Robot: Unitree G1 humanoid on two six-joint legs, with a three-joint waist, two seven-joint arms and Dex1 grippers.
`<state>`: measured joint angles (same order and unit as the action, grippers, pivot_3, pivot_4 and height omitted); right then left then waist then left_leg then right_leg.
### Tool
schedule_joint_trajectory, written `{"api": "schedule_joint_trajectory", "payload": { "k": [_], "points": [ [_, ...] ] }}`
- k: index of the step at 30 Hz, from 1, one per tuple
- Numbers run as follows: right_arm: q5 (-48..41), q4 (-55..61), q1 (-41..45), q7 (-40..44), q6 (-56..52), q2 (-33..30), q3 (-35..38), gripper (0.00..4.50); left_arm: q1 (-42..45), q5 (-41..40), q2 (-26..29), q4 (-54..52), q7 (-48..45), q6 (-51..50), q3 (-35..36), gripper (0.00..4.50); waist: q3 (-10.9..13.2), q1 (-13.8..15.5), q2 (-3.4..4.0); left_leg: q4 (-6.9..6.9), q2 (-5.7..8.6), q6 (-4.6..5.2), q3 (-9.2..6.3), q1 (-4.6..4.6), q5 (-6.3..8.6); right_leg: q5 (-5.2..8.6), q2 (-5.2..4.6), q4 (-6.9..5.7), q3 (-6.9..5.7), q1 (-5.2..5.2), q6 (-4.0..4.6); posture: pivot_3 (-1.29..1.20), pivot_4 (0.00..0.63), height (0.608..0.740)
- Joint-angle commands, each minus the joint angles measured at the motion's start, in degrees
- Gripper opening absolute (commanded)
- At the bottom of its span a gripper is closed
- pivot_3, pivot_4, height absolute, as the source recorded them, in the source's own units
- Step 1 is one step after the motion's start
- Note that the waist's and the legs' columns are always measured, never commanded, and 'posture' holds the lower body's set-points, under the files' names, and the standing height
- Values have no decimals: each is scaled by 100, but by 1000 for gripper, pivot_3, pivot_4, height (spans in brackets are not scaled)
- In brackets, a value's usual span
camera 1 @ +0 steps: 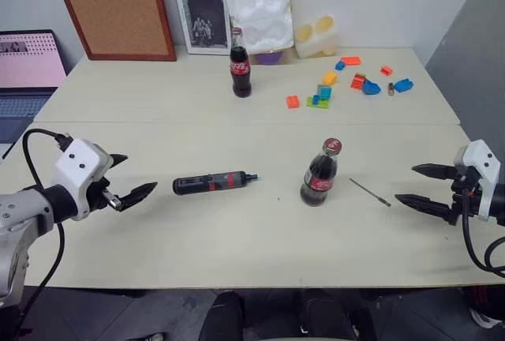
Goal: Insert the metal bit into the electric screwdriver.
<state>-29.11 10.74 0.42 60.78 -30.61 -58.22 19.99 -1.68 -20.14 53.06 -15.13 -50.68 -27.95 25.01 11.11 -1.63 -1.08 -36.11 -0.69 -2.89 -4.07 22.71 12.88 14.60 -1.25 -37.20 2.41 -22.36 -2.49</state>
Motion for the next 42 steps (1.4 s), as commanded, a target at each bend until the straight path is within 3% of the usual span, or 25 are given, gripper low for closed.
{"api": "schedule_joint_trajectory", "payload": {
  "k": [1,16,24,30,42],
  "points": [
    [-36,194,-64,-38,54,-16,315,4466,97,-44,25,8,-69,235,40,4500,0,0,0,0,0,0,0,0,0,0,0,0,0,0,0,0,150,740],
    [-241,423,-150,-236,-204,86,501,4466,528,-370,-37,4,-101,191,-6,4500,-1,0,-1,-1,-1,0,1,-1,0,-2,2,-2,1,1,-3,0,150,740],
    [-708,1182,-52,-581,-557,408,537,4466,839,-1024,-69,-1027,-414,-273,-745,4500,-1,1,-1,-2,0,0,1,-1,0,-3,3,-2,4,1,-6,0,150,740],
    [-1225,2080,-40,-1318,-1050,919,449,4466,1333,-1478,-194,-1503,-468,-634,-1395,4500,-1,6,-2,-2,-1,0,-2,0,0,-4,7,-5,3,2,-8,0,150,740],
    [-1404,2891,330,-2826,-1271,2049,-342,4466,1886,-1400,-470,-1304,-777,-458,-2262,4500,-4,-3,-5,-5,-2,0,-3,-2,0,-4,13,-9,5,1,-7,0,150,740]
  ]
}}
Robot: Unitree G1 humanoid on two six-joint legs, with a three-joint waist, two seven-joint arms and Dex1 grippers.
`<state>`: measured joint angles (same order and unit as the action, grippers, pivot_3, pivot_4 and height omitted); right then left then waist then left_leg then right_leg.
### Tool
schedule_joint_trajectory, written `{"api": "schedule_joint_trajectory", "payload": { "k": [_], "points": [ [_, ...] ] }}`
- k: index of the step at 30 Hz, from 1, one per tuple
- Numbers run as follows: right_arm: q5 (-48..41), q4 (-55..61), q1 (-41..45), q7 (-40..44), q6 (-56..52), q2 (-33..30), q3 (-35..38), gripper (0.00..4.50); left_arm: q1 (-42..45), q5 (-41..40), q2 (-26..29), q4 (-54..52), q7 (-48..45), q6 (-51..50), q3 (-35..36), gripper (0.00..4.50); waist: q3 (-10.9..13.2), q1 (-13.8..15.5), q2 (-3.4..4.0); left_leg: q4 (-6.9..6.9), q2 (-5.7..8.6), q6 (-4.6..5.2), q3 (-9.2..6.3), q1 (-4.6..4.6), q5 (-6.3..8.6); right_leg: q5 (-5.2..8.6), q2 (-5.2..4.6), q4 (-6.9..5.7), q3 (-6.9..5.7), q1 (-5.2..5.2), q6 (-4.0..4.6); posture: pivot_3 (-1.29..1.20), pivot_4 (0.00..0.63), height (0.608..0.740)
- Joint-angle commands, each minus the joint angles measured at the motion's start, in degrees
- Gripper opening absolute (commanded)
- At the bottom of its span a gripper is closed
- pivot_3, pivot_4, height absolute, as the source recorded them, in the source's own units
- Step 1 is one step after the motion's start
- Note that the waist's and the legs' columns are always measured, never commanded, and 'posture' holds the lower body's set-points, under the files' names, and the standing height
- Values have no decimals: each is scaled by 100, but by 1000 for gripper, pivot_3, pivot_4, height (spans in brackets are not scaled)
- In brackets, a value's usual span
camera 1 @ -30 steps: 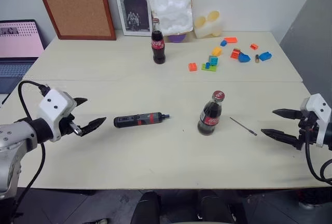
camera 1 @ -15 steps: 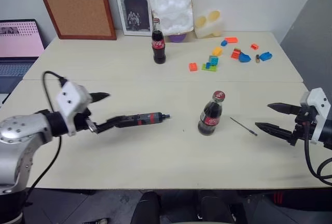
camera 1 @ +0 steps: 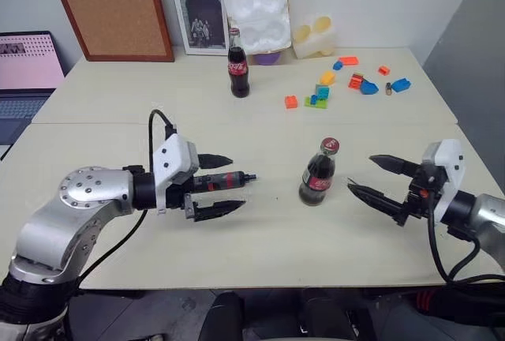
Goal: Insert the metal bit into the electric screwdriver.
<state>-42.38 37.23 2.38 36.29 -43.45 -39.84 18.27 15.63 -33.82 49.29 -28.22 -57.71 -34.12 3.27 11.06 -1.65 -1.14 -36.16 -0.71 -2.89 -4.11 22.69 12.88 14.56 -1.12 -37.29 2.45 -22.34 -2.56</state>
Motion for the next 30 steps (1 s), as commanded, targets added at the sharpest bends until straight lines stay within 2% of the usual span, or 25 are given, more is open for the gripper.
{"api": "schedule_joint_trajectory", "payload": {
  "k": [1,8,28,29,30],
  "points": [
    [-73,238,172,-475,7,301,-224,4466,186,-23,-127,28,-89,170,-114,4500,0,0,0,0,0,0,1,0,0,0,0,0,1,0,0,0,150,740],
    [-253,126,608,-780,-79,684,-539,4466,299,-20,-216,81,-141,190,-222,4500,0,-1,1,0,0,0,0,1,0,0,0,0,1,-1,0,0,150,740],
    [-300,-802,1413,-546,-34,962,-1076,4466,324,18,-365,-66,33,148,-304,4500,0,-4,1,1,0,1,-1,2,0,0,1,0,1,-2,0,0,150,740],
    [-299,-823,1441,-531,-30,983,-1102,4103,354,30,-390,-53,45,149,-328,4500,0,-4,1,1,0,1,-1,2,0,0,1,0,1,-2,0,0,150,740],
    [-292,-830,1454,-521,-27,994,-1120,3996,368,33,-406,-51,53,145,-337,4500,0,-5,1,1,0,1,-1,2,0,0,1,0,1,-2,0,0,150,740]
  ]
}}
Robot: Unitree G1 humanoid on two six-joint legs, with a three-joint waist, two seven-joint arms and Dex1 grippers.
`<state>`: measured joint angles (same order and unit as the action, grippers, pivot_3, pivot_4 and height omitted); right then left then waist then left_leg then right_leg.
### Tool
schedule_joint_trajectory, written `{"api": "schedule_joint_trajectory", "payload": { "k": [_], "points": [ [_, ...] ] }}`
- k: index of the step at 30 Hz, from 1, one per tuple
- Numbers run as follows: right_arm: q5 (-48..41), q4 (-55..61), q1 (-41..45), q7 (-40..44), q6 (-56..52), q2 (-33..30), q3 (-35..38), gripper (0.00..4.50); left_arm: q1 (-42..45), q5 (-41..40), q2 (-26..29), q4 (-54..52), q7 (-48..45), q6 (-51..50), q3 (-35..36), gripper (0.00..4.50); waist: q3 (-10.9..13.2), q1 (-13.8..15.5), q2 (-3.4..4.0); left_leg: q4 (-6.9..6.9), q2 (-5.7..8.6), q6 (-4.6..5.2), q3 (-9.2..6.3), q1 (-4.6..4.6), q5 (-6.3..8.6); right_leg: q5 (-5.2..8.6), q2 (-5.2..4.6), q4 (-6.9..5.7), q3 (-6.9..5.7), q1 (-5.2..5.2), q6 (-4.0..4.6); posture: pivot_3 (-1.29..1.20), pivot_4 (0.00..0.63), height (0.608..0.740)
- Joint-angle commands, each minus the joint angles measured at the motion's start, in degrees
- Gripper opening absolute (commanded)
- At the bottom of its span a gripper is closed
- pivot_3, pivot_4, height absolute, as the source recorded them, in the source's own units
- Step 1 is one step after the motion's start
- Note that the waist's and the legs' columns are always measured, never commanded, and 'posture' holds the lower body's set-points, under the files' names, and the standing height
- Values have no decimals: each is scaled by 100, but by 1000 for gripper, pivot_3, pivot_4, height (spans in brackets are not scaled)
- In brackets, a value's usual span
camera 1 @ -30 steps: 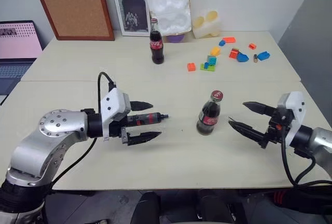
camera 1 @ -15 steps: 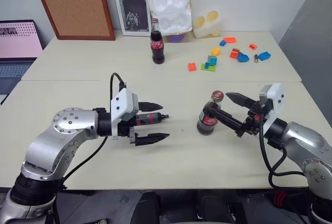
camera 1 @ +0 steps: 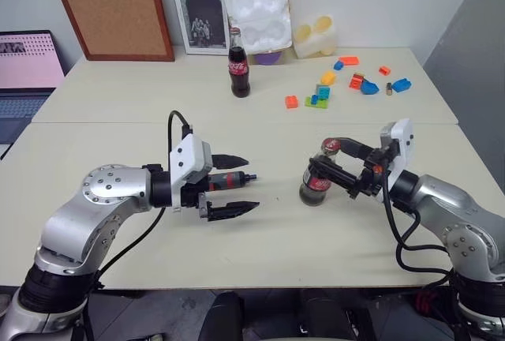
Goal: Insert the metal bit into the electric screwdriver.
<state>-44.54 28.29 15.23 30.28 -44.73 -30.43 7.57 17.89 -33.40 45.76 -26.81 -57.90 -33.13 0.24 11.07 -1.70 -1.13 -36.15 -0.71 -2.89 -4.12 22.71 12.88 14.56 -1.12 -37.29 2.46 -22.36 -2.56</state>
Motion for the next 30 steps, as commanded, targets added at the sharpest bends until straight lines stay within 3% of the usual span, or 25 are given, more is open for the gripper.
{"api": "schedule_joint_trajectory", "payload": {
  "k": [1,8,11,30],
  "points": [
    [-70,68,175,84,100,61,-54,3741,150,-5,-60,-192,74,43,-39,4500,0,0,0,0,0,0,0,0,0,0,0,0,0,0,0,0,150,740],
    [-60,125,223,127,86,18,-84,1983,190,-1,-91,-171,119,46,-65,4500,0,0,0,0,0,0,0,0,0,0,0,0,0,0,0,0,150,740],
    [-65,156,258,143,90,-2,-72,1501,199,-7,-112,-186,152,37,-81,4500,0,-4,0,0,-2,0,-1,0,0,0,2,0,-1,0,0,0,150,740],
    [-110,270,526,172,361,-507,662,1268,669,-58,-716,-128,518,-139,-341,4500,1,-7,0,2,-1,0,0,21,0,0,5,-8,2,-29,1,0,150,740]
  ]
}}
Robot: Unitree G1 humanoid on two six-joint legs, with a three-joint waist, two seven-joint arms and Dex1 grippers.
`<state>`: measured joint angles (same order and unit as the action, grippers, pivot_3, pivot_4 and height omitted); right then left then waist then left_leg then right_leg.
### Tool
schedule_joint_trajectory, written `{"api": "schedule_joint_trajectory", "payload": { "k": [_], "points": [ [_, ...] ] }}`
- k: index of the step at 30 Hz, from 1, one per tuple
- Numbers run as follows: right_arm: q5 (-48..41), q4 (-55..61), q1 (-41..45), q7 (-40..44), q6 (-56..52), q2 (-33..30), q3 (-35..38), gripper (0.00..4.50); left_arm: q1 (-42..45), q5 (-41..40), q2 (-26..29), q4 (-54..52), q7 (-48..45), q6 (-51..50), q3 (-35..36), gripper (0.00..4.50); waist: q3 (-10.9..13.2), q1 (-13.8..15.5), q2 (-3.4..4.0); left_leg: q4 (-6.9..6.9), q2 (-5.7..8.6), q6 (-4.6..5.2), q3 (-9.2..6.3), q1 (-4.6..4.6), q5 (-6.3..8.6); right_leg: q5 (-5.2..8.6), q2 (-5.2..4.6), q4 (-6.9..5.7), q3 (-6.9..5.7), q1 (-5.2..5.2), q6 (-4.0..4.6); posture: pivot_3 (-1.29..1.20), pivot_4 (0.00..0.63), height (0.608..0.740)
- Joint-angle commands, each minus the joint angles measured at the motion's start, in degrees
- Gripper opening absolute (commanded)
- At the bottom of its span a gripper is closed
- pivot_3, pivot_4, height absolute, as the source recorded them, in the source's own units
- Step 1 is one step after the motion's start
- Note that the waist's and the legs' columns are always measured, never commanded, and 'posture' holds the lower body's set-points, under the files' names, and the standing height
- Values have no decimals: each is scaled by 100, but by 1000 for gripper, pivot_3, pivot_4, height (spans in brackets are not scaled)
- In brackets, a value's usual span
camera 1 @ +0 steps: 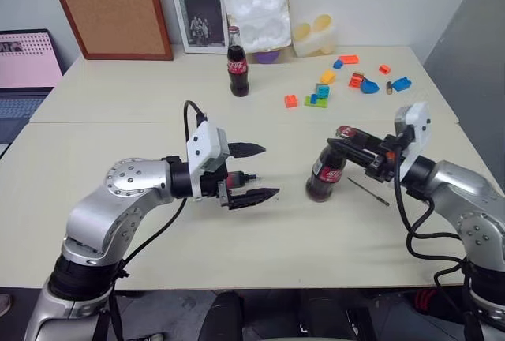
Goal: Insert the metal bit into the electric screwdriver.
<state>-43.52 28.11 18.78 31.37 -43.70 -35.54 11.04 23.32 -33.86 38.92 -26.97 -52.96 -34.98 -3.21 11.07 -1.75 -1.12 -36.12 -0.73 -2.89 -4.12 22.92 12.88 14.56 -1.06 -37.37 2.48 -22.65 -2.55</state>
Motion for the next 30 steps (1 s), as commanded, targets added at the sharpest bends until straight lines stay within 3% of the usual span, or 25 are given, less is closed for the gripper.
{"api": "schedule_joint_trajectory", "payload": {
  "k": [1,13,18,30],
  "points": [
    [-220,283,181,40,275,23,348,1265,136,-8,-38,-101,24,51,4,4500,0,-1,0,0,0,0,1,0,0,0,0,-5,1,-3,0,0,150,740],
    [1024,-590,253,-115,1270,-413,687,1261,425,-38,-373,-116,125,-73,-238,4500,0,3,0,-14,4,1,6,0,-1,2,0,-35,9,-12,2,0,150,740],
    [1838,-1384,288,-304,1878,-633,749,1259,738,341,-614,187,185,105,-639,4500,0,3,0,-14,5,1,11,0,-1,2,0,-38,14,-15,2,0,150,740],
    [2656,-3588,982,-940,2413,-829,1014,1255,1293,1244,-1357,977,246,594,-1454,4500,0,3,2,-17,9,1,28,-1,-2,1,-2,-52,35,-27,3,0,150,740]
  ]
}}
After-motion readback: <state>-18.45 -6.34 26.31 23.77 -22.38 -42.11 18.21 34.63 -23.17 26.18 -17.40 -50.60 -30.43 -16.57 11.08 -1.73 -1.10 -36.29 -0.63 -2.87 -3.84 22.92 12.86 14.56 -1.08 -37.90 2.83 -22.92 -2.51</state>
